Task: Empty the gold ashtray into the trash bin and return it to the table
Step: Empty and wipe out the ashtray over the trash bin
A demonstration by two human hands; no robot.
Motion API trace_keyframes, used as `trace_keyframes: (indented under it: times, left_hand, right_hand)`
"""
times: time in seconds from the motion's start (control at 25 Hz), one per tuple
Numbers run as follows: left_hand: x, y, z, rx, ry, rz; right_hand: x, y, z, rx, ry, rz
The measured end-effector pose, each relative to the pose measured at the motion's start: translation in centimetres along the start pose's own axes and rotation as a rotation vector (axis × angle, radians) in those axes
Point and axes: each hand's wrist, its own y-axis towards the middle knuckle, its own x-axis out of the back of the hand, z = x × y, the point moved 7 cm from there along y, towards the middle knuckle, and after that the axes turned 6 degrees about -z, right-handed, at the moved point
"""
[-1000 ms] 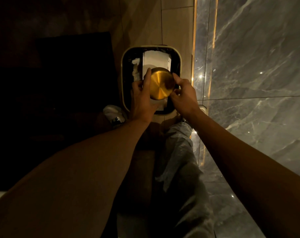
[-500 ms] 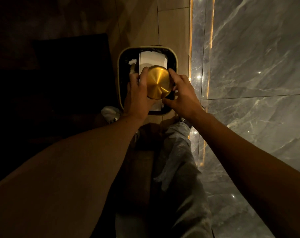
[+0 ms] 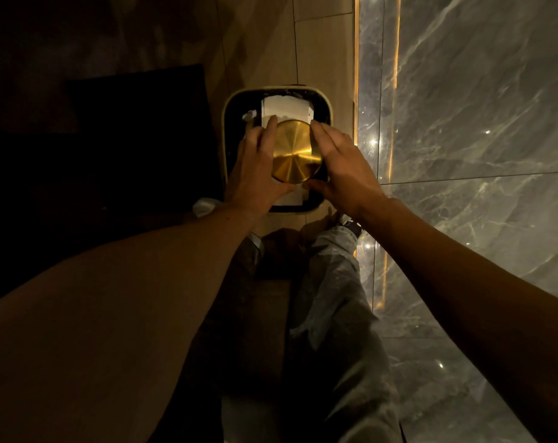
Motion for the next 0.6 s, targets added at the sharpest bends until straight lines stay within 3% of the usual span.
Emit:
trace_keyframes:
  times: [0.6]
  left_hand:
    - [0.5,1.5,-0.9,-0.208,0.002,0.106]
  right_hand:
    - [0.5,-0.2,-0.5,0.092,-0.024,0.039]
